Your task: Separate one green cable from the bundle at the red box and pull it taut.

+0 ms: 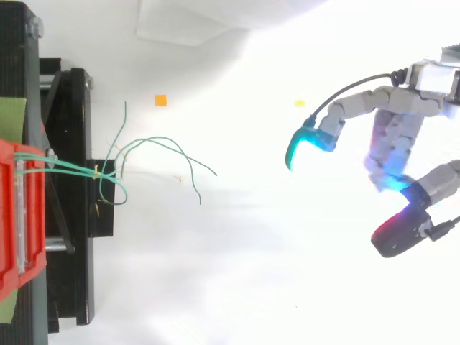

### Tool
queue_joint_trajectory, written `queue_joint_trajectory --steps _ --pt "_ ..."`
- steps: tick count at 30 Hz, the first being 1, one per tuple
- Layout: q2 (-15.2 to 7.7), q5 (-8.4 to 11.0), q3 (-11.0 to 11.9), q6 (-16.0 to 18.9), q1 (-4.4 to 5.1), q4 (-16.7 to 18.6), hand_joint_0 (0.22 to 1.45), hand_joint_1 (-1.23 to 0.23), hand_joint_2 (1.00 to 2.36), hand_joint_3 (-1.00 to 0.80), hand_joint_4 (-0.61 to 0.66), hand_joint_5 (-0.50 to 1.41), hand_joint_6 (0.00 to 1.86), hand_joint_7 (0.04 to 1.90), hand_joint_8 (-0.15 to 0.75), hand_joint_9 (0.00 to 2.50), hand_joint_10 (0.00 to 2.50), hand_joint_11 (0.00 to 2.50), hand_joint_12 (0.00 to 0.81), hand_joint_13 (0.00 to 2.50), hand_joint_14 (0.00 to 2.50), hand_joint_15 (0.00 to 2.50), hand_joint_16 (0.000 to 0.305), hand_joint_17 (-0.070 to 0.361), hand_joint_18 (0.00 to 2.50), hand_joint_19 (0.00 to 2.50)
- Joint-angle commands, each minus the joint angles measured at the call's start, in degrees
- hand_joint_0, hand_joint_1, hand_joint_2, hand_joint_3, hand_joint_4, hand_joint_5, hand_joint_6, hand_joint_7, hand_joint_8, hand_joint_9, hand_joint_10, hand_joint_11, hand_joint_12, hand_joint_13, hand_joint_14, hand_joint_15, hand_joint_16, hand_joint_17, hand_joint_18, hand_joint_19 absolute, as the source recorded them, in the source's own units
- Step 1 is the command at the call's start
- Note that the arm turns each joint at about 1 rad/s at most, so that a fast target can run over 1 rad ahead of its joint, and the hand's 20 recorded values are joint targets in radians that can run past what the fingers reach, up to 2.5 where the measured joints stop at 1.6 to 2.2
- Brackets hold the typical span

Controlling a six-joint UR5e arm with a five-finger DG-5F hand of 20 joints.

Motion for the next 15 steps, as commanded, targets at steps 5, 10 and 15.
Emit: queue_joint_trajectory --steps 5,10,15 --pt "0.0 0.0 -0.1 0.0 0.01 0.0 0.75 -1.02 1.0 -0.5 0.33 -0.04 0.5 0.93 0.244 1.04 0.01 1.09 0.2 0.55 0.02 0.69 0.017 0.038 0.35 0.7" --pt "0.0 0.0 0.0 0.1 0.01 0.0 0.71 -0.98 1.0 -0.5 0.2 -0.04 0.53 1.31 0.247 0.94 0.01 0.94 0.215 0.59 0.02 0.65 0.017 0.039 0.4 0.67" --pt "0.0 0.0 0.0 0.0 0.01 0.0 0.63 -0.82 1.0 -0.5 -0.04 -0.03 0.77 1.0 0.203 1.4 0.02 1.0 0.253 0.96 0.02 0.69 0.027 0.061 0.68 0.71"
